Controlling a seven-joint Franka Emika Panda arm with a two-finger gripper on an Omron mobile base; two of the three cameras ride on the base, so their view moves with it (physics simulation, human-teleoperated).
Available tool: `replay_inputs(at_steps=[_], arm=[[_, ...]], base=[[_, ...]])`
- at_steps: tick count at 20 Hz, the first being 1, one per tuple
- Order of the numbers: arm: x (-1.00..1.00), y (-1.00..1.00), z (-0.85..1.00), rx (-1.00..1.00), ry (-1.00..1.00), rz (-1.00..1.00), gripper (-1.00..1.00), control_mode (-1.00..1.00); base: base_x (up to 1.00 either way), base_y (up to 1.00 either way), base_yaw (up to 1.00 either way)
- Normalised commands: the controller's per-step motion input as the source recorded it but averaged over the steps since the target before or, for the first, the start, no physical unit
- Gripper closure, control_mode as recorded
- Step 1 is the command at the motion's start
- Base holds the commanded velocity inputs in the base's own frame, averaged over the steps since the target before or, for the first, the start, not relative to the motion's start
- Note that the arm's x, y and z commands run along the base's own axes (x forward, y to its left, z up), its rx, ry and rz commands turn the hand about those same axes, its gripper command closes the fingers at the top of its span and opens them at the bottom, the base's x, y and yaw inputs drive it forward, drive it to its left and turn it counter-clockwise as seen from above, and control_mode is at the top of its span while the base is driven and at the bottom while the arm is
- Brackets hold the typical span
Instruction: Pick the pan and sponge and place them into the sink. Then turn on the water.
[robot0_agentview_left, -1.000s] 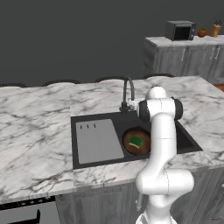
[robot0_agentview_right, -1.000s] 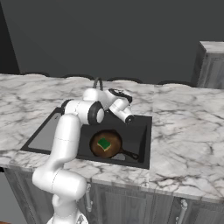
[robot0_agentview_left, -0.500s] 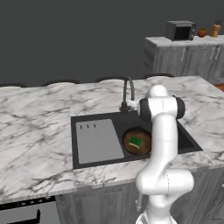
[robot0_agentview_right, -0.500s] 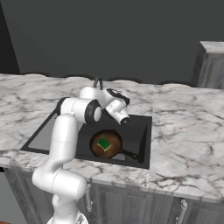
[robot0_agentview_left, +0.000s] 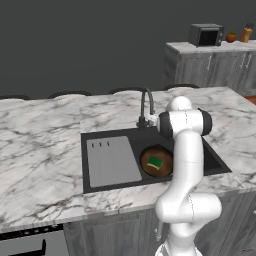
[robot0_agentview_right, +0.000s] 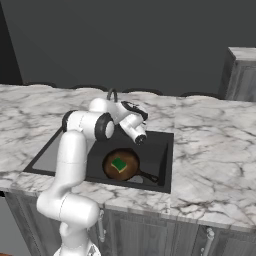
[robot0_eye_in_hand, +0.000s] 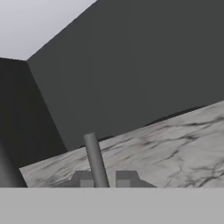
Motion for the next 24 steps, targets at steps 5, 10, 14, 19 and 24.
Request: replay_inputs(at_steps=[5, 10, 14, 19, 24], arm=[[-0.11, -0.59, -0.04, 0.05, 0.08, -0.01, 1.00, -1.00], [-0.20, -0.62, -0.22, 0.04, 0.10, 0.00, 1.00, -1.00], [-0.21, -0.62, -0.30, 0.03, 0.12, 0.00, 1.00, -1.00], [-0.26, -0.60, -0.24, 0.04, 0.12, 0.00, 1.00, -1.00], [-0.39, -0.50, 0.11, 0.10, 0.02, 0.00, 1.00, -1.00]], base=[[0.00, 0.00, 0.00], [0.00, 0.00, 0.00], [0.00, 0.00, 0.00], [0.00, 0.00, 0.00], [0.00, 0.00, 0.00]])
